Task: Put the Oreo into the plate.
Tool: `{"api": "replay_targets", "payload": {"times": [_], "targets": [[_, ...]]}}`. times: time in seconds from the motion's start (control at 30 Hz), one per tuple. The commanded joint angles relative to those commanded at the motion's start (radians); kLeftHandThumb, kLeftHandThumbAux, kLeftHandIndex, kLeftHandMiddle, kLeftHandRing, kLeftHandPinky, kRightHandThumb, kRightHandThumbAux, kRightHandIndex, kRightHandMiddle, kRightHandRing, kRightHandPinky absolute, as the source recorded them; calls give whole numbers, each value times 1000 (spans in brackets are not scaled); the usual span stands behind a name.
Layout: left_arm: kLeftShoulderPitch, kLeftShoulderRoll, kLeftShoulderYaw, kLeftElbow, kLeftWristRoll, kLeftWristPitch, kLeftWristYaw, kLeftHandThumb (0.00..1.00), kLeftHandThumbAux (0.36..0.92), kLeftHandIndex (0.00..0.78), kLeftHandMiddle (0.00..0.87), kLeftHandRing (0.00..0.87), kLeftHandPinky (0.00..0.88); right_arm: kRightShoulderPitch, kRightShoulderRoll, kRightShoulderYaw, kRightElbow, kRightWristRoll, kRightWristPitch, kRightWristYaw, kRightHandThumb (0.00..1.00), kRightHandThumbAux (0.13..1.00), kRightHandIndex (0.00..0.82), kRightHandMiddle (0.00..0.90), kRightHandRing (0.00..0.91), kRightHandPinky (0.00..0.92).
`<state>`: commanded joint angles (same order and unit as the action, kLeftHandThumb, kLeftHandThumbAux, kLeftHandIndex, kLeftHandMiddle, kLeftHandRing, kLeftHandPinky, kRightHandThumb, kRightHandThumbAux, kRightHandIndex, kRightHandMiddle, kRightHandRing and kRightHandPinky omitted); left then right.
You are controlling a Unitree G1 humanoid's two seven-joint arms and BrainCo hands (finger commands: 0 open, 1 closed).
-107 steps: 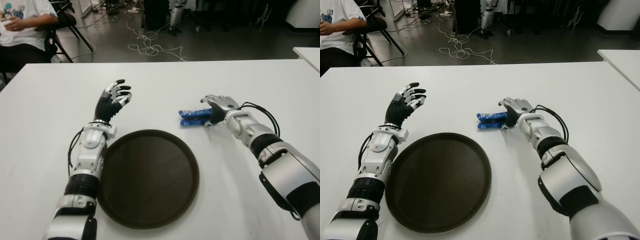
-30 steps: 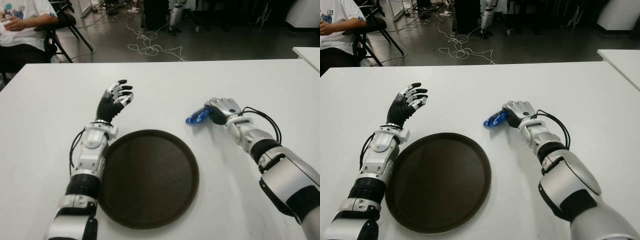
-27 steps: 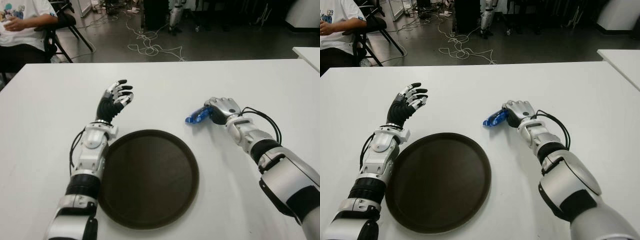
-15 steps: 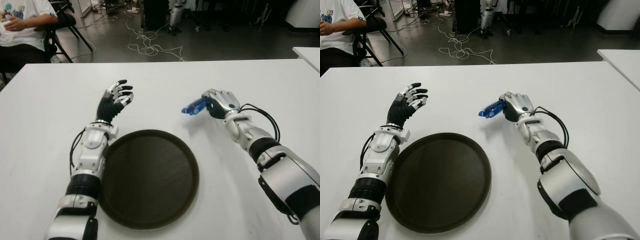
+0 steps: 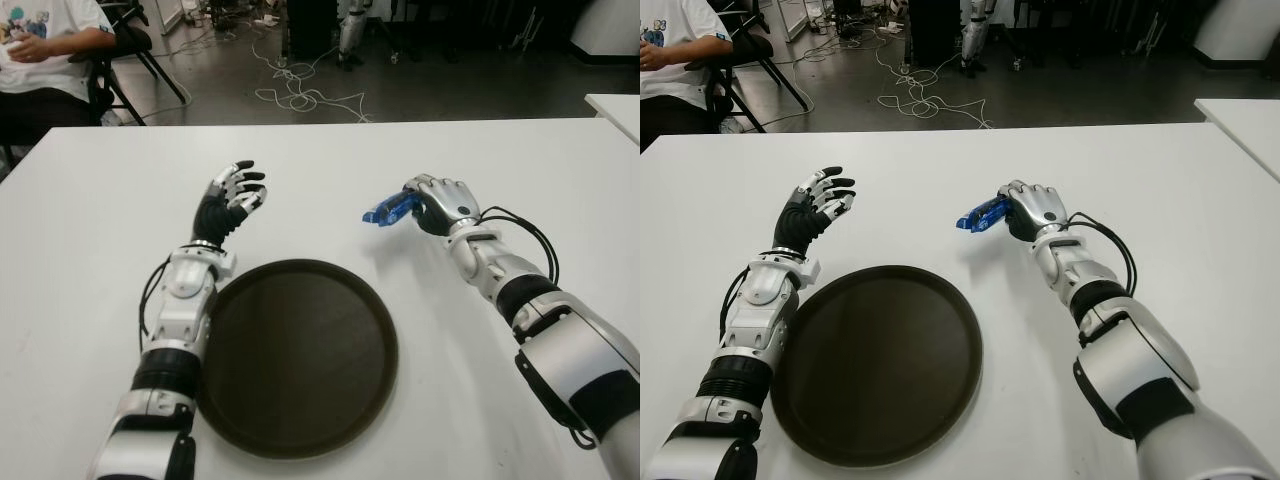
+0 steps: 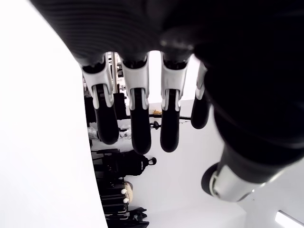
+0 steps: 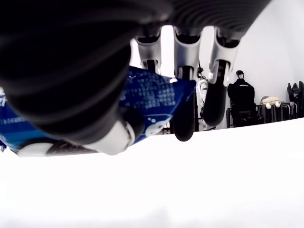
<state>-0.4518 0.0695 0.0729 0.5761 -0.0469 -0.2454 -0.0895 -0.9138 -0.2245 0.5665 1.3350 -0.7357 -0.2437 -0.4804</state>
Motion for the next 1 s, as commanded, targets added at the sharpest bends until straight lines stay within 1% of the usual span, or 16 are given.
{"api": "replay_targets", "payload": {"times": [0.23, 0.37, 0.5, 0.7, 0.73, 0.8, 0.9, 0.97, 1.0], "targets": [[-3, 1, 2, 7, -1, 1, 0, 225, 726, 196, 283, 272, 279, -1, 1, 1, 0, 0, 1, -9, 688, 732, 427, 668, 665, 659], [-5, 3, 3, 12, -1, -4, -2, 216, 720, 202, 288, 275, 278, -10, -2, -1, -7, 1, -7, -18, 688, 732, 427, 664, 662, 661], [-7, 6, 2, 14, 2, -5, -3, 219, 723, 210, 289, 272, 275, -38, -7, -13, -40, 9, -30, -41, 688, 732, 427, 670, 669, 669], [-7, 8, 3, 17, 0, -4, -4, 234, 732, 207, 287, 268, 277, -48, -14, -26, -74, 8, -69, -89, 689, 732, 428, 675, 677, 677], [-7, 9, 4, 17, 0, -2, -4, 233, 733, 205, 286, 268, 278, -44, -17, -26, -98, 5, -83, -105, 689, 732, 428, 673, 675, 672], [-8, 10, 4, 17, 0, 1, -3, 225, 731, 203, 285, 268, 274, -16, -29, -27, -190, -4, -109, -132, 688, 732, 427, 671, 671, 660], [-9, 10, 5, 19, 0, 2, -3, 214, 727, 201, 284, 268, 267, 2, -37, -29, -238, -8, -113, -137, 688, 732, 427, 671, 670, 648], [-11, 10, 5, 20, 1, 3, -1, 213, 722, 200, 284, 270, 270, 35, -45, -30, -340, -13, -123, -142, 688, 732, 428, 673, 672, 645], [-12, 9, 5, 21, 0, 6, 1, 214, 720, 200, 284, 271, 271, 58, -46, -28, -409, -17, -146, -151, 688, 732, 428, 674, 672, 645]]}}
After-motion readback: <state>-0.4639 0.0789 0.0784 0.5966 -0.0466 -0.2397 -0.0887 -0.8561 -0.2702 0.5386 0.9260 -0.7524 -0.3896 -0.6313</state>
